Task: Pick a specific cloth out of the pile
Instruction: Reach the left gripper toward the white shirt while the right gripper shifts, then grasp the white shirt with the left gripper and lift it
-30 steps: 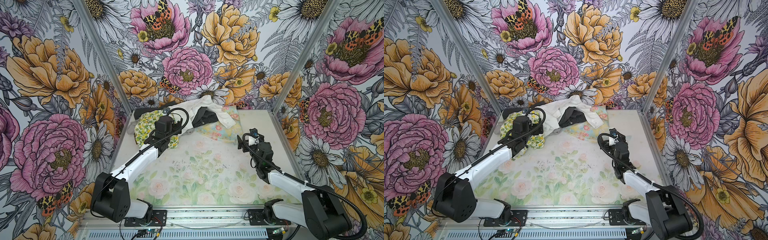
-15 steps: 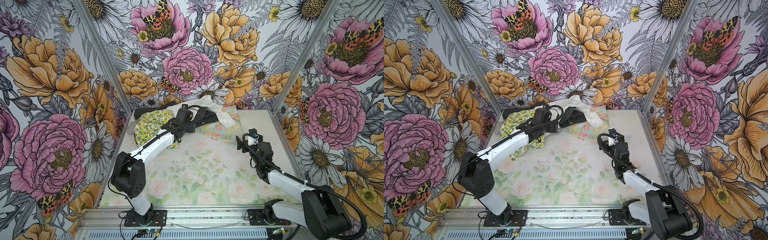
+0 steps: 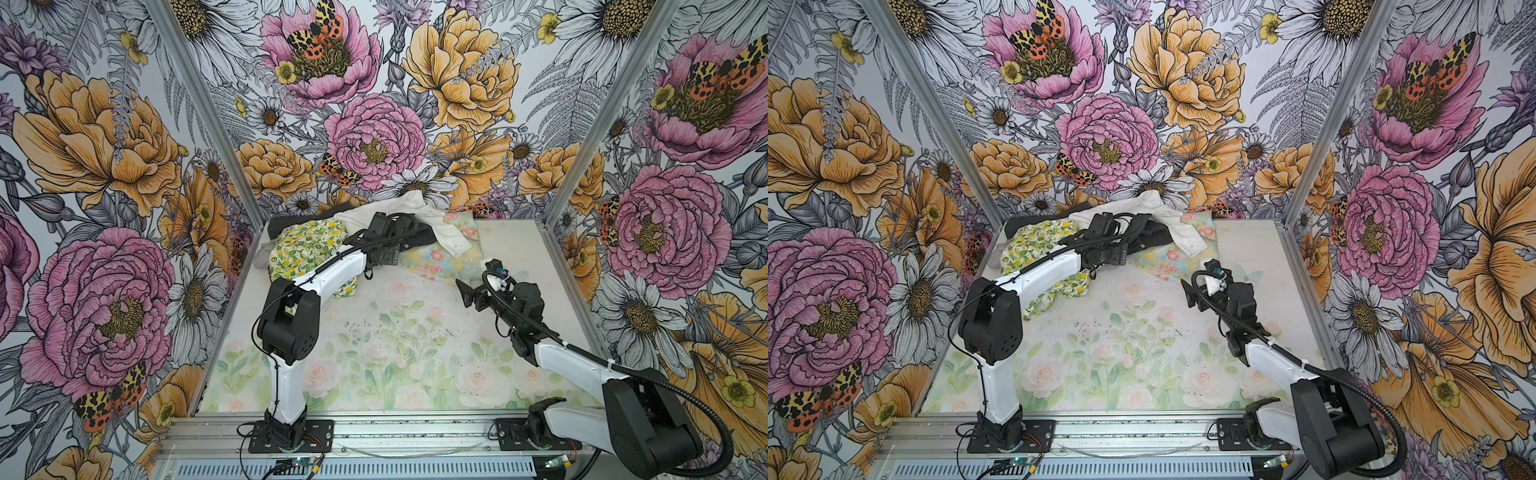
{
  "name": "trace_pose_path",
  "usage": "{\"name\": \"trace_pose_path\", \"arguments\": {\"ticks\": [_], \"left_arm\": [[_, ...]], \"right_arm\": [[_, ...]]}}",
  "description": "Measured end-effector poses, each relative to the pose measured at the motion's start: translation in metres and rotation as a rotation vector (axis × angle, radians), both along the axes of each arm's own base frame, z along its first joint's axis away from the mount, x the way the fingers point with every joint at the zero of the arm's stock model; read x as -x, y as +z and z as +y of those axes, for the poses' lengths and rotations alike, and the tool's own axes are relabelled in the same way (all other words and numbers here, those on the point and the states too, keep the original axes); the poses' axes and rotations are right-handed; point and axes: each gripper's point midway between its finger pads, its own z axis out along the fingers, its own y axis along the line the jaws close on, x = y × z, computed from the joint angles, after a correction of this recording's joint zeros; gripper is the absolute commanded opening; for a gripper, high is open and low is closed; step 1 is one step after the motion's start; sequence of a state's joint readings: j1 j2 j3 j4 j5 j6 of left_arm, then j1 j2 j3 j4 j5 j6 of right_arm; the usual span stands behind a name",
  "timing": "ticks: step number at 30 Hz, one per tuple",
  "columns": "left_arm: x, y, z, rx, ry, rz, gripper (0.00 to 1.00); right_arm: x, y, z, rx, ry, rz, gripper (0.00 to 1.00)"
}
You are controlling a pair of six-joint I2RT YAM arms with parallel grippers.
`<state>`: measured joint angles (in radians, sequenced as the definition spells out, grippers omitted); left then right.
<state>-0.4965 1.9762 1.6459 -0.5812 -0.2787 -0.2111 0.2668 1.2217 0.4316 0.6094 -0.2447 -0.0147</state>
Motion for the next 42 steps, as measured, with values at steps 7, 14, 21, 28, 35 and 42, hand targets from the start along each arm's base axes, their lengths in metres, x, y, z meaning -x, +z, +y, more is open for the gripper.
{"name": "trace_pose_path", "arguments": {"ticks": [7, 14, 21, 28, 35, 42], "left_arm": [[-0.027, -0.008, 0.005, 0.020, 0.049, 0.002, 0.89], [-0.054, -0.031, 0.009, -0.004, 0.074, 0.015, 0.60], [-0.069, -0.035, 0.016, -0.031, 0.107, 0.002, 0.00], [-0.081, -0.009, 0.017, -0.028, 0.118, -0.059, 0.00], [-0.080, 0.025, 0.021, -0.039, 0.101, -0.114, 0.00], [-0.079, 0.121, 0.036, 0.012, 0.106, -0.274, 0.00]], "right_arm": [[0.003, -0.008, 0.012, 0.004, 0.048, 0.033, 0.96], [0.002, -0.010, 0.010, 0.010, 0.039, 0.042, 0.96], [-0.002, -0.013, 0.008, 0.016, 0.022, 0.052, 0.95], [-0.004, -0.014, 0.004, 0.023, -0.004, 0.054, 0.95], [-0.006, -0.014, 0.001, 0.026, -0.023, 0.052, 0.94], [-0.007, -0.009, 0.003, 0.023, -0.031, 0.031, 0.93]]}}
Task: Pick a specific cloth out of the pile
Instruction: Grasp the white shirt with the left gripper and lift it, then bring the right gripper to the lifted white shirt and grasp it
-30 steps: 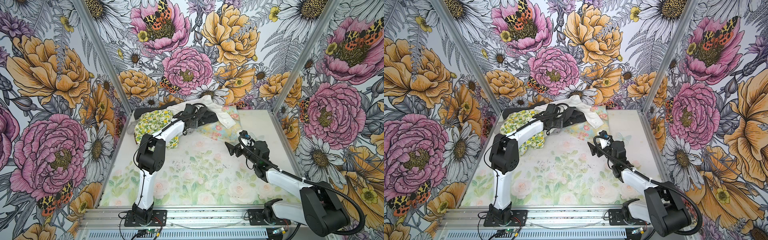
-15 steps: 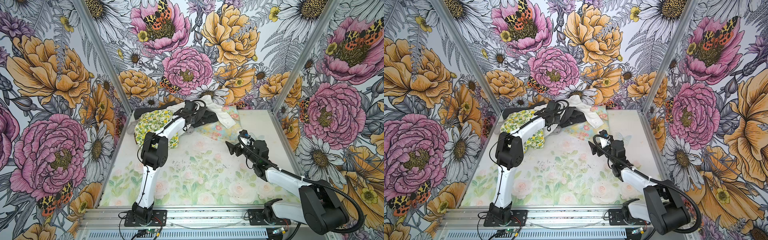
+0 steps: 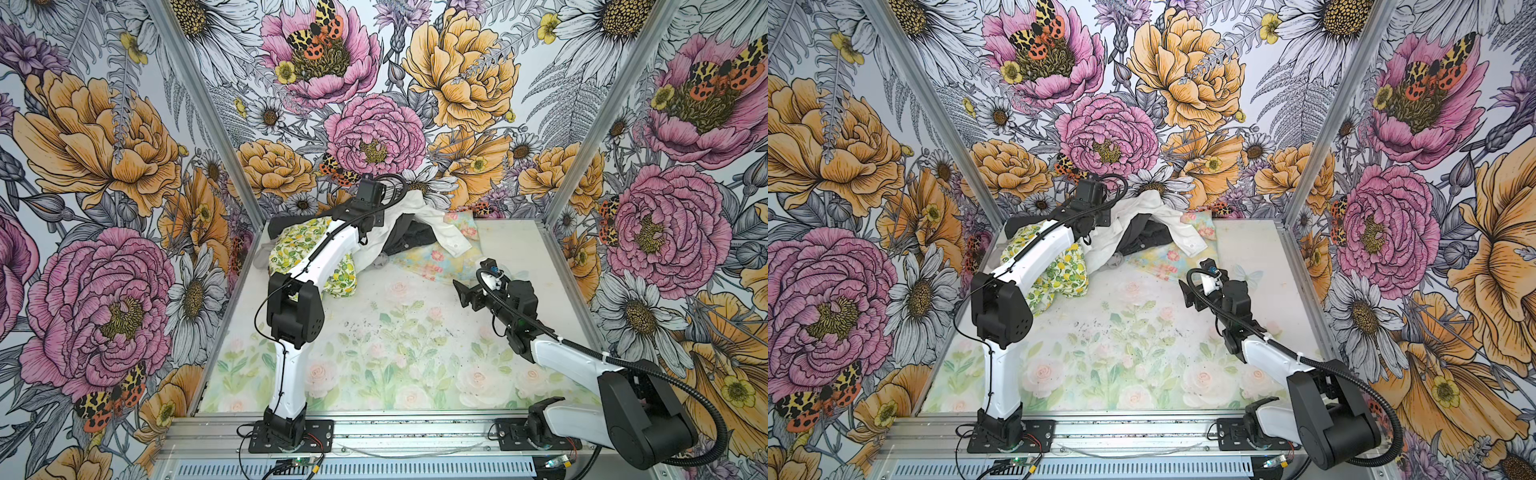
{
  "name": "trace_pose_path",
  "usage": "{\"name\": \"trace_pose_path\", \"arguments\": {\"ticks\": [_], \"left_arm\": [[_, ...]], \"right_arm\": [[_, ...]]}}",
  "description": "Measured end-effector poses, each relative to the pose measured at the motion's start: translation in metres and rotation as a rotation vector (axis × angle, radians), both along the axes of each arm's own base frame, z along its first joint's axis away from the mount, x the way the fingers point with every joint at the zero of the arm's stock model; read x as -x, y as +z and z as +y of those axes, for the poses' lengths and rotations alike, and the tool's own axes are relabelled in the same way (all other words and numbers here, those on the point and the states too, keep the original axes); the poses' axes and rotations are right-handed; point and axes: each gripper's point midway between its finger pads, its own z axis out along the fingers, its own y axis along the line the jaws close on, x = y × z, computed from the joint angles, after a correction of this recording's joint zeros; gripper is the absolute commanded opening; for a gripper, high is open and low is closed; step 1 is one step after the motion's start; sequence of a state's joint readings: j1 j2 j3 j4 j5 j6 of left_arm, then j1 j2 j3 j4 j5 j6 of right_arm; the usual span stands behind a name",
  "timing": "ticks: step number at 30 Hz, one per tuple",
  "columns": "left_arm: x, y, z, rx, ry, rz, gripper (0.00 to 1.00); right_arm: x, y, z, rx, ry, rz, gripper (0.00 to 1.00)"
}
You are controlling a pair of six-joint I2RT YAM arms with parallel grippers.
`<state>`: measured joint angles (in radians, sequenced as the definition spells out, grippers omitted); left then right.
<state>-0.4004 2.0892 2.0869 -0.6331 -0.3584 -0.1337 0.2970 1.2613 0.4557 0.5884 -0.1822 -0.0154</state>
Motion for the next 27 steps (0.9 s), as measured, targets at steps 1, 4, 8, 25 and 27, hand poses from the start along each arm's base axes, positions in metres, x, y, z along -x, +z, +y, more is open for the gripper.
{"name": "trace_pose_path", "arguments": {"ticks": [1, 4, 8, 25, 27], "left_arm": [[0.000, 0.016, 0.002, 0.011, 0.000, -0.029, 0.00], [0.002, 0.065, 0.005, 0.054, -0.010, -0.116, 0.00], [0.009, 0.118, 0.001, 0.113, -0.049, -0.206, 0.00], [0.090, 0.219, -0.041, 0.278, -0.261, -0.321, 0.00], [0.102, 0.224, -0.045, 0.288, -0.277, -0.324, 0.00]], "right_arm": [[0.000, 0.000, 0.002, 0.001, 0.001, -0.001, 0.93], [-0.002, 0.000, 0.012, 0.009, 0.006, 0.000, 0.93], [-0.009, 0.018, 0.035, -0.021, 0.020, -0.036, 0.93], [-0.108, 0.073, 0.214, -0.286, 0.147, -0.216, 0.99], [-0.124, 0.069, 0.230, -0.305, 0.147, -0.229, 0.99]]}}
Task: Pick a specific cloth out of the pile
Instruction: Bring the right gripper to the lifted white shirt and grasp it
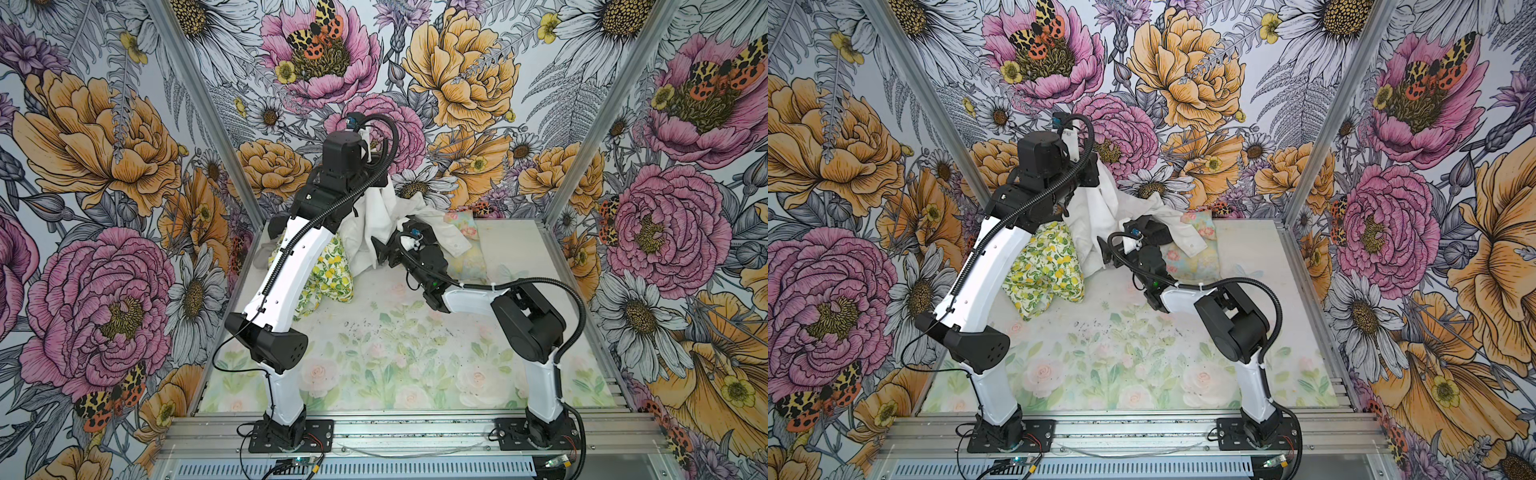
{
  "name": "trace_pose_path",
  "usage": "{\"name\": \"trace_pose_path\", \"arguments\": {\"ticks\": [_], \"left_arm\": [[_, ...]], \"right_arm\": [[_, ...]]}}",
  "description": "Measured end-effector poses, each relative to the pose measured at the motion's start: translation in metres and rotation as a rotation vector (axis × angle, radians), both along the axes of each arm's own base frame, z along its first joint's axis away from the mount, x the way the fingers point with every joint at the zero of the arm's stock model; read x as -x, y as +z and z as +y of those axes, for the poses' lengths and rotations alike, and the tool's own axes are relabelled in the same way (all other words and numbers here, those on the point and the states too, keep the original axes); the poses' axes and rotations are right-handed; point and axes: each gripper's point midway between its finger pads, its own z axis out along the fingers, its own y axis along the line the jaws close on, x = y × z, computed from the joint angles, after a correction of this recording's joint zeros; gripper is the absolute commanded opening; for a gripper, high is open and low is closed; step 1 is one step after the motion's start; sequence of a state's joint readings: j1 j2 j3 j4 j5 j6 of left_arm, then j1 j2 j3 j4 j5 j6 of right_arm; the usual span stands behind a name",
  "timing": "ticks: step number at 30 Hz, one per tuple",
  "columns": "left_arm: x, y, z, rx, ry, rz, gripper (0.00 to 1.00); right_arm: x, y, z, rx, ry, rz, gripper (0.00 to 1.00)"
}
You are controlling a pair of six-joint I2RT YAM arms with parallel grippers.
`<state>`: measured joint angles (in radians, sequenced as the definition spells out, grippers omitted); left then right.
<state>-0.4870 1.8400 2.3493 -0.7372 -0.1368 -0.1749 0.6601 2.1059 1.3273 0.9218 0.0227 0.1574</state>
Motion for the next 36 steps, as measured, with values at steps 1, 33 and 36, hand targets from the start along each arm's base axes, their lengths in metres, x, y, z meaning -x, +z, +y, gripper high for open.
{"name": "trace_pose_path", "arguments": {"ticks": [1, 33, 36], "left_arm": [[0.006, 0.001, -0.003, 0.001, -0.010, 0.001, 0.00], [0.072, -0.170, 0.079, 0.041, 0.131, 0.303, 0.21], [0.076, -0.177, 0.084, 0.043, 0.151, 0.308, 0.41]], "right_arm": [[-0.010, -0.001, 0.008, -0.013, -0.001, -0.006, 0.99], [-0.070, 0.085, -0.027, -0.429, -0.038, 0.322, 0.00], [-0.070, 0.094, -0.042, -0.523, -0.072, 0.411, 0.00]]}}
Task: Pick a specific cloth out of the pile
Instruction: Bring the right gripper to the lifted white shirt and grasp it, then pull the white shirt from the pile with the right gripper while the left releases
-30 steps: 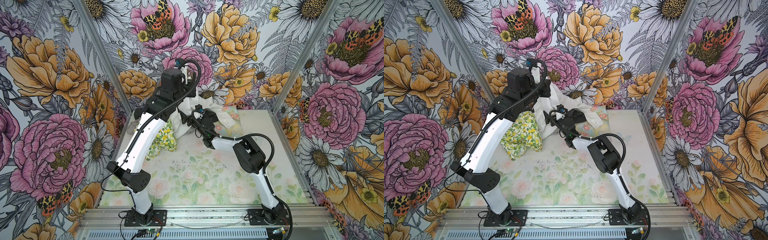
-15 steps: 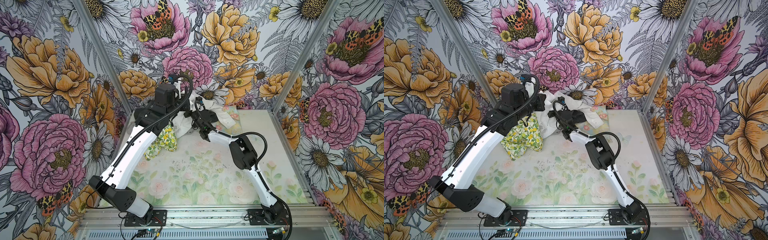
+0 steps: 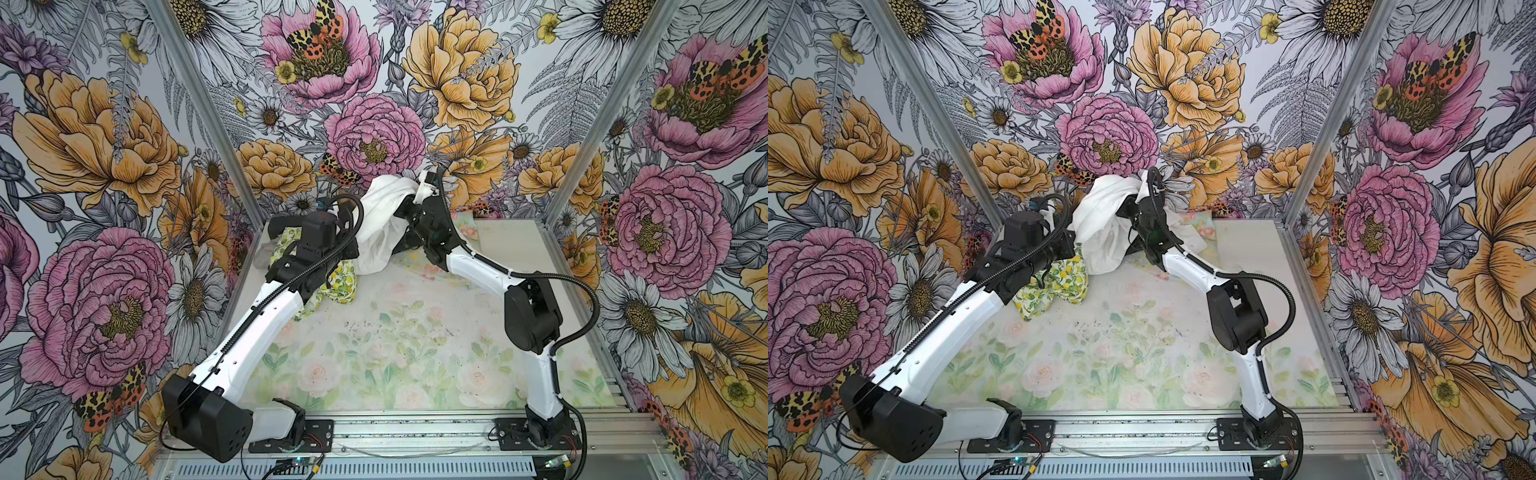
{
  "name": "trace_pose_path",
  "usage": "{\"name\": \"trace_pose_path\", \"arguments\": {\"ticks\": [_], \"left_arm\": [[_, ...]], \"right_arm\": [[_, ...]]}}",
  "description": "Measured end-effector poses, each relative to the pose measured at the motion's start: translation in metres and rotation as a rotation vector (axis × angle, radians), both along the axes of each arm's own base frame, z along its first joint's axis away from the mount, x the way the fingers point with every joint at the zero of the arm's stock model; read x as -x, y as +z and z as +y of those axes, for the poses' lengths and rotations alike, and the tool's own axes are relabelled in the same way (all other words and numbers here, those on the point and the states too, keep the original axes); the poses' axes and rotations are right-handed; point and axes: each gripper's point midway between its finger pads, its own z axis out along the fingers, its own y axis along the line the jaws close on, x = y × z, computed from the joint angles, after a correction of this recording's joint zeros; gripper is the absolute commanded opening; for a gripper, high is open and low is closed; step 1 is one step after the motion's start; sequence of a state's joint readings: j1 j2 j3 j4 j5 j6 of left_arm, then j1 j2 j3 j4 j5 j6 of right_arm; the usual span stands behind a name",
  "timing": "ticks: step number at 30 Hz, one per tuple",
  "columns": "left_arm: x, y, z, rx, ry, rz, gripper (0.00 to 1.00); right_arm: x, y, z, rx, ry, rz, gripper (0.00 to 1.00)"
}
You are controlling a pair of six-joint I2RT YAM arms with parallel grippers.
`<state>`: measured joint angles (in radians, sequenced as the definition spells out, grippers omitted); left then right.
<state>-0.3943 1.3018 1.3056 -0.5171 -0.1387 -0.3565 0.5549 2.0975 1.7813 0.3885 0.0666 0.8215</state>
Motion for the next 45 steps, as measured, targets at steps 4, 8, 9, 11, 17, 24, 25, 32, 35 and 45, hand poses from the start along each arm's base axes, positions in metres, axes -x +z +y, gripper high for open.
{"name": "trace_pose_path", "arguments": {"ticks": [4, 8, 9, 11, 17, 24, 25, 32, 35, 45], "left_arm": [[0.002, -0.010, 0.003, -0.012, 0.009, 0.014, 0.62], [0.004, -0.015, 0.000, -0.026, 0.001, 0.022, 0.72], [0.005, -0.016, -0.002, -0.032, -0.005, 0.020, 0.74], [0.007, -0.018, -0.008, -0.044, -0.020, 0.018, 0.76], [0.013, -0.041, -0.020, -0.109, -0.076, 0.042, 0.80], [0.017, -0.063, -0.022, -0.175, -0.112, 0.064, 0.82], [0.018, -0.066, -0.023, -0.182, -0.118, 0.067, 0.82], [0.022, -0.073, -0.033, -0.196, -0.163, 0.075, 0.82], [0.022, -0.073, -0.034, -0.193, -0.169, 0.074, 0.82], [0.023, -0.072, -0.039, -0.178, -0.189, 0.072, 0.82]], "right_arm": [[-0.005, -0.015, -0.009, -0.060, -0.037, 0.135, 0.00], [-0.006, -0.025, -0.014, -0.063, -0.065, 0.215, 0.00], [-0.006, -0.023, -0.015, -0.067, -0.068, 0.224, 0.00], [-0.008, -0.014, -0.017, -0.077, -0.075, 0.229, 0.00], [-0.008, 0.036, -0.024, -0.122, -0.080, 0.198, 0.00], [-0.011, 0.062, -0.044, -0.123, -0.110, 0.191, 0.00], [-0.011, 0.065, -0.047, -0.115, -0.115, 0.194, 0.00], [-0.006, 0.090, -0.067, -0.071, -0.150, 0.167, 0.00], [0.000, 0.099, -0.078, -0.046, -0.171, 0.159, 0.00], [0.039, 0.162, -0.157, -0.011, -0.274, 0.070, 0.00]]}}
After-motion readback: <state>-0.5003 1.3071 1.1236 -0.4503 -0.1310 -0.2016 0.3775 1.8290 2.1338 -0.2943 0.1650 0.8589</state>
